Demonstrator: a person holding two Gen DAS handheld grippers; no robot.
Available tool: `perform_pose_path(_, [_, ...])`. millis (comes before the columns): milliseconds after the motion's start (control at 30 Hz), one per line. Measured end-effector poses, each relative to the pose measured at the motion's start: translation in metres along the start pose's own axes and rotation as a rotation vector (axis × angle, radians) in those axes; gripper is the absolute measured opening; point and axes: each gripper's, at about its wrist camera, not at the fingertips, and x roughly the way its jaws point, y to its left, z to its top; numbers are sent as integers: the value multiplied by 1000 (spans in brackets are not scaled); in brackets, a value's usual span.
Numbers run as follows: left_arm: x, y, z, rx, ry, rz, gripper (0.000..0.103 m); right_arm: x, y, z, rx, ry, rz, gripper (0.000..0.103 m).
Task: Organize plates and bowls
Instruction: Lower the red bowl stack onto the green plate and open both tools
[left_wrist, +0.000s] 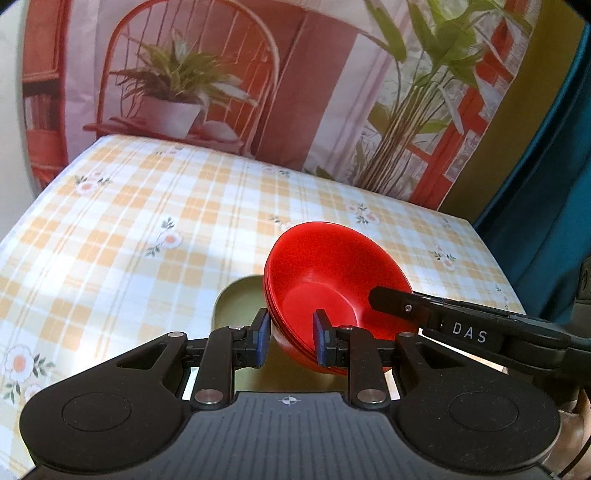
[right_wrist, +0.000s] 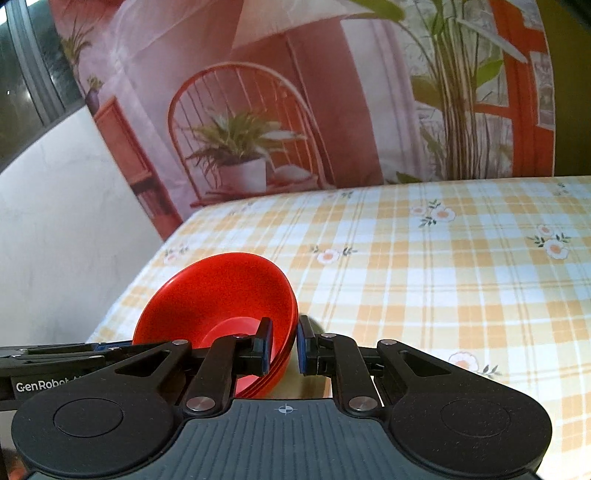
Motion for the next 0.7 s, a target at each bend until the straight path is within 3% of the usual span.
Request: perform_pose_path(700, [34,20,-12,-34,62,8,26,35,6,-11,-65,74,-62,13])
